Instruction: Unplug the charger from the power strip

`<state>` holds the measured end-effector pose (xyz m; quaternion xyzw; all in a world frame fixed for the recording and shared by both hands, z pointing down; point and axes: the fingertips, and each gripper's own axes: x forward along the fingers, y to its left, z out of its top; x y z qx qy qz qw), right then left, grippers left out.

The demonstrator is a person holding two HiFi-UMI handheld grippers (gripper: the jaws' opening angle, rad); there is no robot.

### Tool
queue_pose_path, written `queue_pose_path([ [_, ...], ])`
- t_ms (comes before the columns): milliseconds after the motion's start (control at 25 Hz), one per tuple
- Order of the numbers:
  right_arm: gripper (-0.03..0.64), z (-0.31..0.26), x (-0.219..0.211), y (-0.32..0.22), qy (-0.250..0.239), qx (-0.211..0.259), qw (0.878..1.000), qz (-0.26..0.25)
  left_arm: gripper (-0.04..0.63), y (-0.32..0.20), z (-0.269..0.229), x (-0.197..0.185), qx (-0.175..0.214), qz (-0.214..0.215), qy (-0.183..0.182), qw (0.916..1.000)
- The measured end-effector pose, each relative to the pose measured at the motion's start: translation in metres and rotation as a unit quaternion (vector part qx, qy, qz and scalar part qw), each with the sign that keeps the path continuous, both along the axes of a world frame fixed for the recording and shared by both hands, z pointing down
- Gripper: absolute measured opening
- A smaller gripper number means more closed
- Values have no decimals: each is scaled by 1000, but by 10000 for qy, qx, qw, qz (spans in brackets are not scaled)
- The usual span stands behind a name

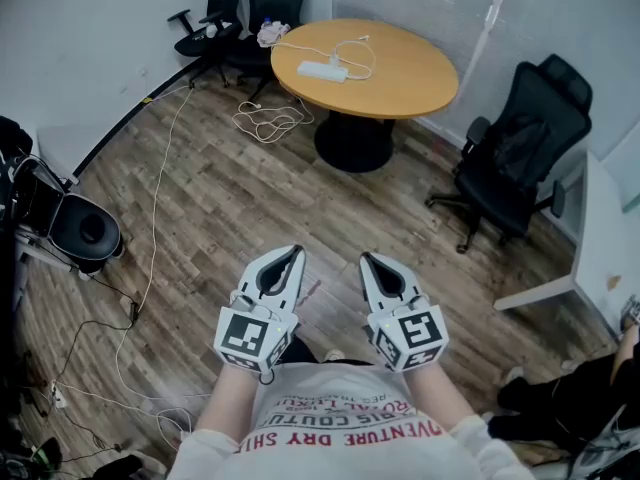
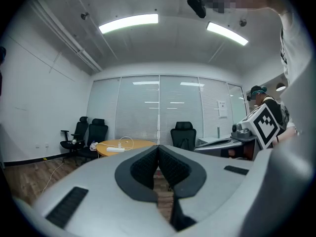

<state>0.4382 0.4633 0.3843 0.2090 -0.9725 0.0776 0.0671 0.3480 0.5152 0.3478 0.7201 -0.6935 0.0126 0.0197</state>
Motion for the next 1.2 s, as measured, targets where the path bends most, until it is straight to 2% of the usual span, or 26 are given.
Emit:
queue_pose_path([
  [360,29,12,-71,-41,126,-228,9997,14,35,-44,6,-73,-34,48,138,9999],
  [520,29,17,-119,-70,258,-262,9993,113,35,-71,7,-126,-24,96,199,9998],
  [720,29,13,-195,-107,362,-274,9984,347,34,-109,-4,-210,-85,161,250,9995],
  [840,29,9,-236,-129,367,-351,9971,559,34,-132,-9,-253,-46,384,288,9988],
  [1040,29,6,-286,-156,387,-404,9949,838,34,-159,-12,-303,-79,696,230,9973],
  [1200,29,18,-312,-175,545,-535,9929,914,34,-176,-5,-331,-146,736,371,9965],
])
